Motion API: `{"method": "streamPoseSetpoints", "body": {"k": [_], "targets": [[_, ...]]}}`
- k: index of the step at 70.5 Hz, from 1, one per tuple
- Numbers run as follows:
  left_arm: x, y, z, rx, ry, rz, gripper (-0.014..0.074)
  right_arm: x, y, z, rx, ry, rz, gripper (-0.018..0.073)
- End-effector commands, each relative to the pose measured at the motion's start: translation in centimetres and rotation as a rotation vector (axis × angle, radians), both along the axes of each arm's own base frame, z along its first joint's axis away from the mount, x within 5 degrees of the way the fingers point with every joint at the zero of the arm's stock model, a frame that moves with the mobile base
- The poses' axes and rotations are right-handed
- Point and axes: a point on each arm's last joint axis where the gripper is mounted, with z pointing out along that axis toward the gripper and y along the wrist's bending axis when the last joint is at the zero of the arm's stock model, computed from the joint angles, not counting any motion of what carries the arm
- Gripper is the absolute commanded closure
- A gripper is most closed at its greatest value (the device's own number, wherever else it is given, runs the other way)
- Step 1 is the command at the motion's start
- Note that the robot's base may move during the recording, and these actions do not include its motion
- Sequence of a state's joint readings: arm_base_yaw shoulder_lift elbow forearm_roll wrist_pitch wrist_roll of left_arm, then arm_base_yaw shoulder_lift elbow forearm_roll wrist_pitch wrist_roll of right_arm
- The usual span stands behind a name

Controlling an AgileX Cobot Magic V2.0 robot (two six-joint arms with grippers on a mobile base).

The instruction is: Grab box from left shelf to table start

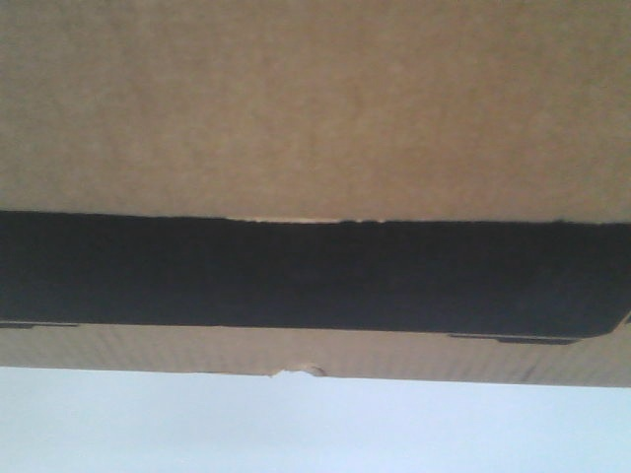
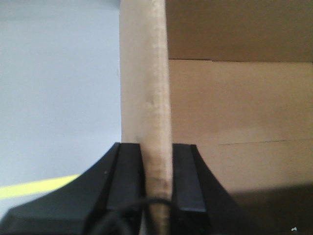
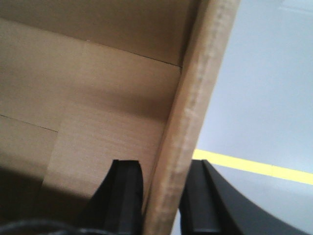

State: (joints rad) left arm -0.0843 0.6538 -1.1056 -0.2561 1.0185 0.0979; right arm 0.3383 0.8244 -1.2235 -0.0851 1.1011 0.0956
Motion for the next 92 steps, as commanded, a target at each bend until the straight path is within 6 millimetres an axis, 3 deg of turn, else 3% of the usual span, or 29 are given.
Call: {"method": "streamPoseSetpoints", "body": {"k": [1, 92], "targets": [[-0.91, -1.71, 2.75, -0.258, -0.121, -0.128, 0.0693, 0.14, 0.9, 2.23, 0.095, -0.182, 0.08, 0.0489], [-0.91, -1.71, 2.75, -0.258, -0.121, -0.128, 0.0693, 0.14, 0.9, 2.23, 0.095, -0.182, 0.08, 0.0489]]}}
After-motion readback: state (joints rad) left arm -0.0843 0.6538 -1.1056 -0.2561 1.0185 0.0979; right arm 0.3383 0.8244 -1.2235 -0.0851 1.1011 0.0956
